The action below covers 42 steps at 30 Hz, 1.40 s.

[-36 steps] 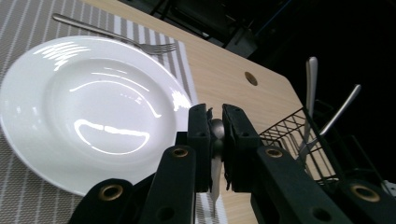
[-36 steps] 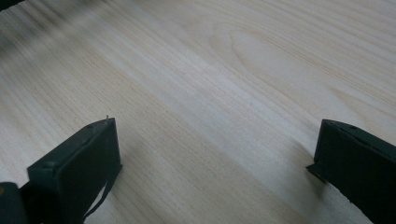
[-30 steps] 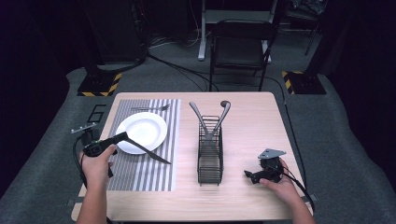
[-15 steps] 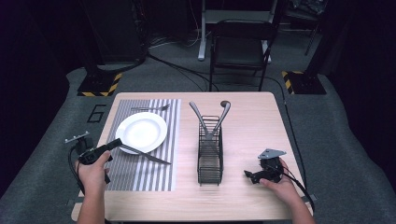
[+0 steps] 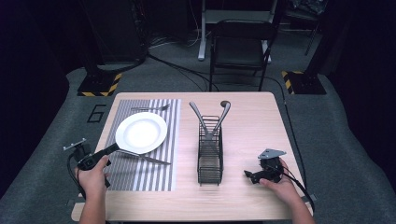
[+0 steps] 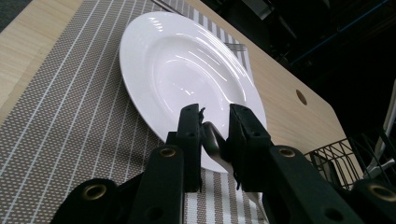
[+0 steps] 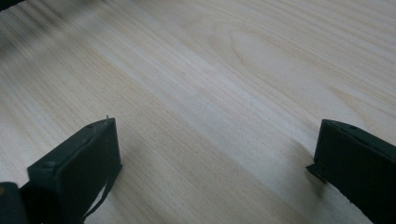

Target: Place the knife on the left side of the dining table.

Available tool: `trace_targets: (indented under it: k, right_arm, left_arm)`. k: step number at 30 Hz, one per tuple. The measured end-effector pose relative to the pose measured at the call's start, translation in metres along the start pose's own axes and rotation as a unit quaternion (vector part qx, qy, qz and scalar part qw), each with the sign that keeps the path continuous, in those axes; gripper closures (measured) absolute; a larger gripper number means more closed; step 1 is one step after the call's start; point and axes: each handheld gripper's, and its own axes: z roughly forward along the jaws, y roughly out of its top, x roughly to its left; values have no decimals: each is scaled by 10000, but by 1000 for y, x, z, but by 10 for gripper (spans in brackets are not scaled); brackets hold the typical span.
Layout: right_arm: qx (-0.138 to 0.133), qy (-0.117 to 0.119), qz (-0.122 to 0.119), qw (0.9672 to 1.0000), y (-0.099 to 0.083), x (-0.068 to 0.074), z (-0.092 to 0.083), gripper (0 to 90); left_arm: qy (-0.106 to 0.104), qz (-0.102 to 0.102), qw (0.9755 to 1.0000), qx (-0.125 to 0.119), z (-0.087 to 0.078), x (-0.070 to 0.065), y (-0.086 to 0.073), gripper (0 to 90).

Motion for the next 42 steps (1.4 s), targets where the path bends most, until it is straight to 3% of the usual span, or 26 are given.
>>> trace_targets:
  k: [9, 23, 42]
  right_arm:
    - [5, 4, 3, 10000, 0, 0, 0, 0]
    - [-4, -10, -7, 10000, 0, 0, 0, 0]
    - [-5, -12, -9, 10000, 0, 0, 0, 0]
  left_arm:
    - [96, -115, 9998, -119, 2, 10, -8, 737]
    - [111, -320, 9994, 47, 9, 32, -14, 718]
    - [275, -272, 9990, 216, 18, 48, -21, 686]
